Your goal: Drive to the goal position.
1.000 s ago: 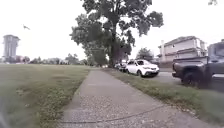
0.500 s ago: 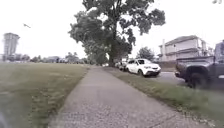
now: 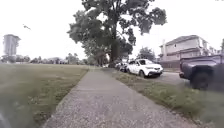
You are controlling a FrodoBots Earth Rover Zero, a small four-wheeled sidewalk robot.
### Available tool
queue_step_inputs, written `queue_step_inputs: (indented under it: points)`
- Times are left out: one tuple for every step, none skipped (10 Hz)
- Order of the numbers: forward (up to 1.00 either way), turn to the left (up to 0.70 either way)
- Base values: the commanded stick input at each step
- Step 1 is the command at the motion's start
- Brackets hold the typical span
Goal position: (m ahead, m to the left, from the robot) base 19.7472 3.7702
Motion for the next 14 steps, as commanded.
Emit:
queue_step_inputs:
  points:
    - [0.70,0.35]
    - [0.70,0.35]
    - [0.70,0.00]
    - [0.70,0.00]
    - [0.70,0.00]
    - [0.70,0.00]
    - [0.70,0.00]
    - [0.70,0.00]
    - [0.70,0.00]
    - [0.70,0.00]
    - [0.70,0.00]
    - [0.70,0.00]
    - [0.70,0.00]
    - [0.70,0.00]
